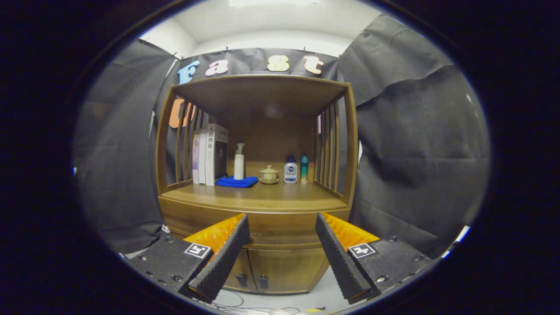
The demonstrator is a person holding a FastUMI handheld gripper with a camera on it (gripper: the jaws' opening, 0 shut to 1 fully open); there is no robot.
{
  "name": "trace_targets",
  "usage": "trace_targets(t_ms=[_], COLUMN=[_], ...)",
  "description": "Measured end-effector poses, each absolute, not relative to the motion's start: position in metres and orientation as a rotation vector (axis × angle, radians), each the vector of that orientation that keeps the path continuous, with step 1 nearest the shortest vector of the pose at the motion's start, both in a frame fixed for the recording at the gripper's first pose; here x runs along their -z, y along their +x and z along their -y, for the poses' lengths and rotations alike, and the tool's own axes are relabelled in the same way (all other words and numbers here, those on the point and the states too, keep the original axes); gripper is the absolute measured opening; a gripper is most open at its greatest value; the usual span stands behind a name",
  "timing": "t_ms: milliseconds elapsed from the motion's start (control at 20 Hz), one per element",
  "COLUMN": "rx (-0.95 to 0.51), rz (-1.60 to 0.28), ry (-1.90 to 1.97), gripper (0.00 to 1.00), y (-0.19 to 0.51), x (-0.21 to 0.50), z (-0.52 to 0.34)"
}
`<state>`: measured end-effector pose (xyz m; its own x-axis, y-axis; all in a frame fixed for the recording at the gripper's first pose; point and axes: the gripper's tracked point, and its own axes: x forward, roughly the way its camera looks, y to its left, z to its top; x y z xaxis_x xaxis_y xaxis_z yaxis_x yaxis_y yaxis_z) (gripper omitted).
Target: Pull open the drawer, take out the items inside it, and place them on the countertop above the cabinet.
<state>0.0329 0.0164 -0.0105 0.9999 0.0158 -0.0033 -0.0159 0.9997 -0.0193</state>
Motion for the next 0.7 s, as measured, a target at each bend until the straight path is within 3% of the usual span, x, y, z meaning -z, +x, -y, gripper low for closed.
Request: trace_targets(t_ms=[700], rx=[-0.059], rz=[-0.066], ry=[-0.026], gripper=[0.99], y=[0.143], x=[0.083], z=[-0.082])
